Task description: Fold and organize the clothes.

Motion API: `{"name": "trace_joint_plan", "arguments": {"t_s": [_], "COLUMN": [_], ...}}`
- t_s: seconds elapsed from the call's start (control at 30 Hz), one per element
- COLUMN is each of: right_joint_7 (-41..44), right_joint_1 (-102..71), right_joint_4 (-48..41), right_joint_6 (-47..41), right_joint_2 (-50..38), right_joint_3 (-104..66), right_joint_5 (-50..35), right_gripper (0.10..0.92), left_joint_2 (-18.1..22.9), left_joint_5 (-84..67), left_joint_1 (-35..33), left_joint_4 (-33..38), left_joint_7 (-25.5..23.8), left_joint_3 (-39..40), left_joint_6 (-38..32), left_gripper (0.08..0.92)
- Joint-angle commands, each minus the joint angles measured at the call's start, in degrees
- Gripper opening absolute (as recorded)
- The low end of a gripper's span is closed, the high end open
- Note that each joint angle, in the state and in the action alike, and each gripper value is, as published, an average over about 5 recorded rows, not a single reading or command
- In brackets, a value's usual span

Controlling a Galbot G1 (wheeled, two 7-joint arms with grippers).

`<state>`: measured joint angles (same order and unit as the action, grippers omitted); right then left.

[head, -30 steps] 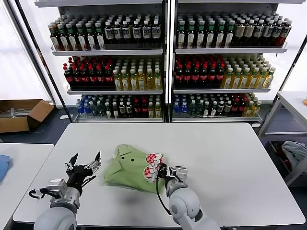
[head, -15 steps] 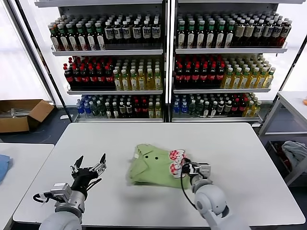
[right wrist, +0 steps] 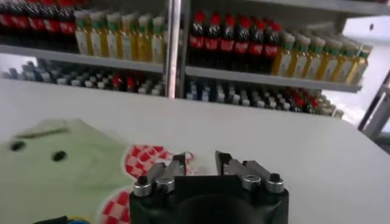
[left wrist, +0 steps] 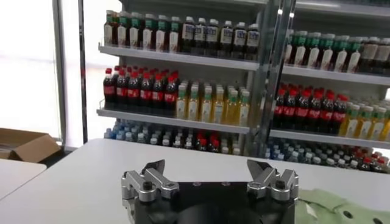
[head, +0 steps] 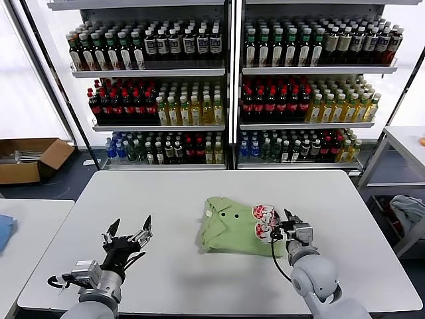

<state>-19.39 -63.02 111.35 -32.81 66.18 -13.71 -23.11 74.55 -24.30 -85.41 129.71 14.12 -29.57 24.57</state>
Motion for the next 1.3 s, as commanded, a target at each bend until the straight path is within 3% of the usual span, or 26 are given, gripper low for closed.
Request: {"name": "trace_joint_plan", "arguments": {"t_s": [0.03, 0.17, 0.47, 1.3], "right_joint_7": [6.6, 7.5, 4.8, 2.2], "right_joint_1": [-0.4, 1.9, 4.9, 4.4], "right_joint_4": [7.0, 0.2, -9.0, -15.7], "right_joint_6": [7.3, 10.1, 8.2, 6.8], "right_joint_2": [3.7, 2.7, 6.6, 12.2], "right_joint_3": [6.9, 10.2, 12.6, 12.0], "right_joint_5": [10.0, 13.9, 13.6, 15.2], "right_gripper": [0.475, 0.587, 0.810, 0.823], "left_joint_2": [1.1, 1.4, 2.0, 2.1], "left_joint_5": [0.1, 0.2, 0.7, 0.5], "left_joint_1": [-2.5, -3.9, -4.9, -7.0], "left_joint_4": [2.8, 4.0, 4.4, 5.2], "left_joint_7": [-0.1, 0.0, 0.0, -0.4], "left_joint_3": [-0.2, -0.9, -1.1, -1.8], "left_joint_6": [-0.2, -0.4, -0.3, -0.3], "left_gripper": [0.823, 0.823, 0.823, 0.823]}}
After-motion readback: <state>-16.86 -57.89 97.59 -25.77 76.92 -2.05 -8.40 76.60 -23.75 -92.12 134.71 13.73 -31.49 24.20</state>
